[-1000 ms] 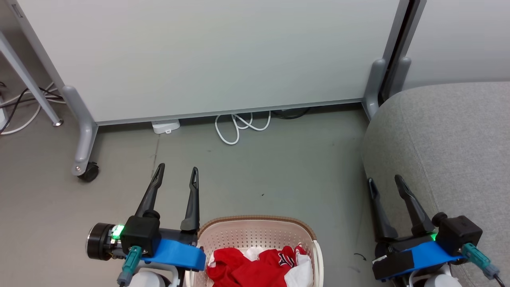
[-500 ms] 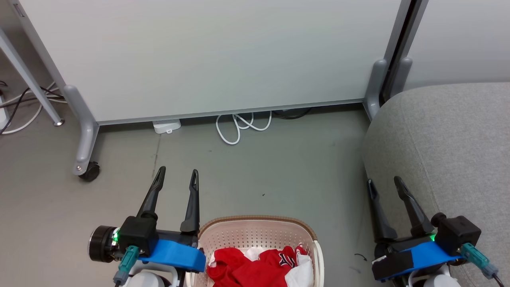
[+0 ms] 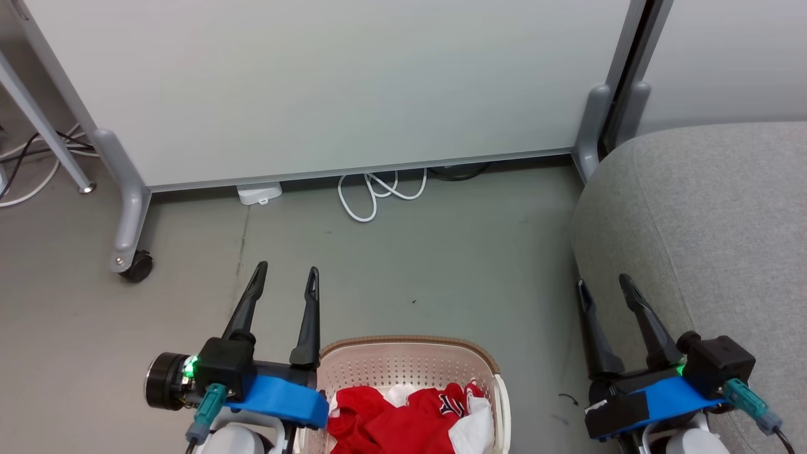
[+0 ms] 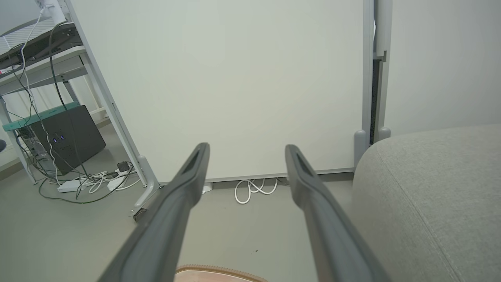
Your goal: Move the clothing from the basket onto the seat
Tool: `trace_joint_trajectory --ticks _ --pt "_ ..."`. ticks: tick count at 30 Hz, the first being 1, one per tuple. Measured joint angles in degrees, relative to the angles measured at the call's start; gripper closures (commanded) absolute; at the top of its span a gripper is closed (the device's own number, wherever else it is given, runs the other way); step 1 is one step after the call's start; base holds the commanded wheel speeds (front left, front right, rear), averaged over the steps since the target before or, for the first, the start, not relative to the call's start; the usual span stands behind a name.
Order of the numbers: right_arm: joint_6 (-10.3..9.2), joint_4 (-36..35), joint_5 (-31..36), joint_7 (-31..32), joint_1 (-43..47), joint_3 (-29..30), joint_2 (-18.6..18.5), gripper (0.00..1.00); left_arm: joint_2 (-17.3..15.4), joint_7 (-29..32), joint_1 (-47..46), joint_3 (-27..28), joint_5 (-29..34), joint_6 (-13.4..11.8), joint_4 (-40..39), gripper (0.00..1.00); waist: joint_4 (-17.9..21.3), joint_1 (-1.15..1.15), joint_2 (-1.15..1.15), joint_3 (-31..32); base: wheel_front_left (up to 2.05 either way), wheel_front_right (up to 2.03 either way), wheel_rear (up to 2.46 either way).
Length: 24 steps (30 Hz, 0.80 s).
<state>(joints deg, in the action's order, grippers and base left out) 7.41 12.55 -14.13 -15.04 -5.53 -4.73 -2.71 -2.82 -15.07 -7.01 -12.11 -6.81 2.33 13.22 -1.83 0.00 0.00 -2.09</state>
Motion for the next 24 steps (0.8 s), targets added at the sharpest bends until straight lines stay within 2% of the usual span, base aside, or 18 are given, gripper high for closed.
trace_joint_trajectory --ticks 8,14,24 --pt "0.01 -0.5 0.9 0.0 -1.5 -0.3 0.0 0.0 0.0 0.0 -3.5 -2.4 1.7 2.5 4.3 0.0 1.2 0.0 0.0 -2.2 0.0 0.0 0.0" --pt "0.01 -1.5 2.2 0.0 -4.6 -0.5 0.0 0.0 -0.7 0.0 -8.9 -5.8 4.1 4.3 9.9 0.0 2.6 0.0 0.0 -6.1 0.0 0.0 0.0" --pt "0.07 -3.4 4.1 0.0 -10.4 -0.5 -0.1 0.0 -3.4 0.0 -18.5 -15.6 5.4 5.1 19.8 0.0 5.6 0.01 0.0 -15.6 0.0 0.0 0.0"
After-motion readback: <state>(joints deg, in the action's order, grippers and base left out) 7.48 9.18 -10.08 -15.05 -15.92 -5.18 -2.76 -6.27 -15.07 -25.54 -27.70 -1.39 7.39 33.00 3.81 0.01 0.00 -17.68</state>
